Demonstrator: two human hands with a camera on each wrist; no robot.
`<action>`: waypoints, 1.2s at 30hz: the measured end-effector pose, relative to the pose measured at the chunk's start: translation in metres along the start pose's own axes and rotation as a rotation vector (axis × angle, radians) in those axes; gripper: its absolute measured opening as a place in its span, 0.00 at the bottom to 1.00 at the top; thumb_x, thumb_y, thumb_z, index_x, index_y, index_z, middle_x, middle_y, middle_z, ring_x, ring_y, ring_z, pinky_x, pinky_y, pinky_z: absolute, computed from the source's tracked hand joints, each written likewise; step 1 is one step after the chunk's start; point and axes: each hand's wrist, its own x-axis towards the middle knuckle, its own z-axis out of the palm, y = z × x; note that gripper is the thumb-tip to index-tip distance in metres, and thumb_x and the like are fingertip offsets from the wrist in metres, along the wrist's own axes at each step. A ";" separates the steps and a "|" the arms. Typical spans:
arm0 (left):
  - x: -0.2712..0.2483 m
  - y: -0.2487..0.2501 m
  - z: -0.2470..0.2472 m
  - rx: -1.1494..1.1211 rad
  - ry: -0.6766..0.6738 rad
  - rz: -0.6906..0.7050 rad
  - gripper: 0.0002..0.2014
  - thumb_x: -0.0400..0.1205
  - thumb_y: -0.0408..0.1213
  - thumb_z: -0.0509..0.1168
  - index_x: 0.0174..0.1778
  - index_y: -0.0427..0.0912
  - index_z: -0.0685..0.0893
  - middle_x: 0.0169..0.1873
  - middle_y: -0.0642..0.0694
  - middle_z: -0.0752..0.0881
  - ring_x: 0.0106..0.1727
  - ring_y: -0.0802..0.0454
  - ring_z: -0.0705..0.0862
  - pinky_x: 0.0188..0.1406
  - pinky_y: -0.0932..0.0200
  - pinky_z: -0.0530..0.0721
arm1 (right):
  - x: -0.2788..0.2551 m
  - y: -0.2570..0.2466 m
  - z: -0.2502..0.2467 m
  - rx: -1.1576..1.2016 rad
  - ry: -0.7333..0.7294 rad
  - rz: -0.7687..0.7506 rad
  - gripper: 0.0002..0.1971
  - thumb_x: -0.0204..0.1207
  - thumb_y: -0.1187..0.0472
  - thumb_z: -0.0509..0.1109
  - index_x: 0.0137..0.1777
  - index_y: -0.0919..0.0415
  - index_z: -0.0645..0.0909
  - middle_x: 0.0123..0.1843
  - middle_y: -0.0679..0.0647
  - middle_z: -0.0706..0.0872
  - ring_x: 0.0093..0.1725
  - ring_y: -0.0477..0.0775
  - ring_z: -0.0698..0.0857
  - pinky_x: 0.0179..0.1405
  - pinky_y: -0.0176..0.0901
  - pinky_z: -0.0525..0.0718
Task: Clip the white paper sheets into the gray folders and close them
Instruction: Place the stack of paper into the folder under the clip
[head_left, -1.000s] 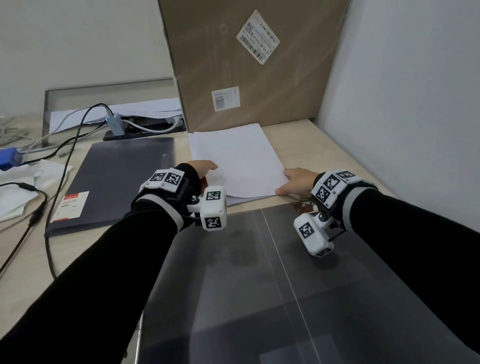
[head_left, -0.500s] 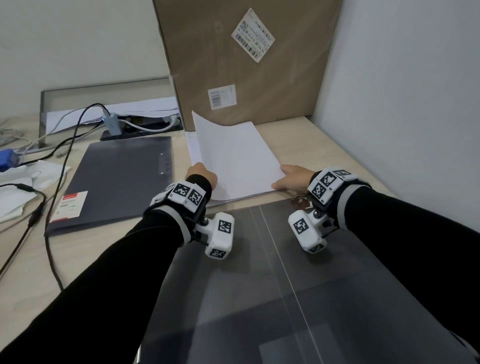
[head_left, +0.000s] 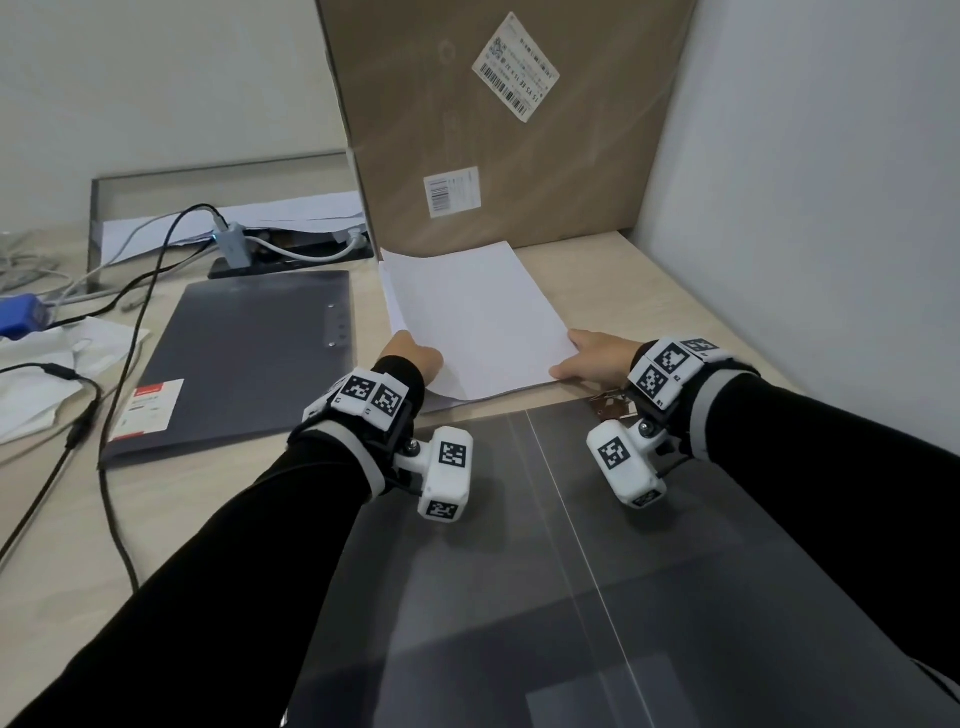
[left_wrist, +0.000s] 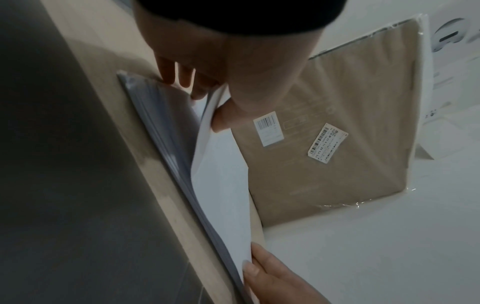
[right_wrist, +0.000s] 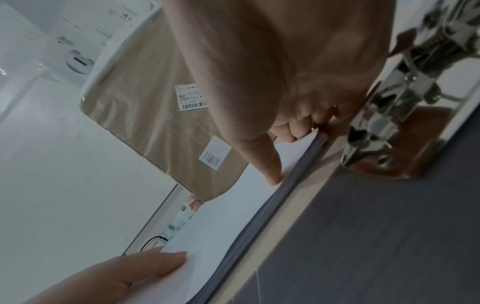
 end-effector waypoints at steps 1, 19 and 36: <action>0.001 -0.001 0.000 -0.020 -0.003 0.001 0.22 0.82 0.31 0.57 0.74 0.33 0.68 0.70 0.37 0.76 0.70 0.38 0.76 0.58 0.55 0.74 | -0.001 -0.001 -0.001 -0.001 -0.013 0.006 0.28 0.76 0.53 0.68 0.74 0.60 0.67 0.66 0.54 0.78 0.63 0.57 0.78 0.62 0.45 0.75; 0.011 0.006 -0.022 -0.529 0.058 0.029 0.15 0.82 0.29 0.62 0.65 0.32 0.80 0.57 0.40 0.84 0.60 0.43 0.81 0.54 0.57 0.78 | 0.000 -0.012 -0.009 0.201 0.098 0.075 0.09 0.79 0.59 0.65 0.55 0.62 0.74 0.47 0.55 0.75 0.48 0.57 0.74 0.43 0.41 0.72; -0.019 -0.009 -0.027 -0.456 0.024 0.189 0.19 0.82 0.22 0.54 0.70 0.30 0.73 0.58 0.36 0.81 0.60 0.39 0.81 0.66 0.45 0.77 | -0.039 -0.018 -0.028 0.583 0.141 0.024 0.23 0.78 0.51 0.68 0.66 0.66 0.77 0.68 0.65 0.81 0.62 0.60 0.84 0.62 0.50 0.82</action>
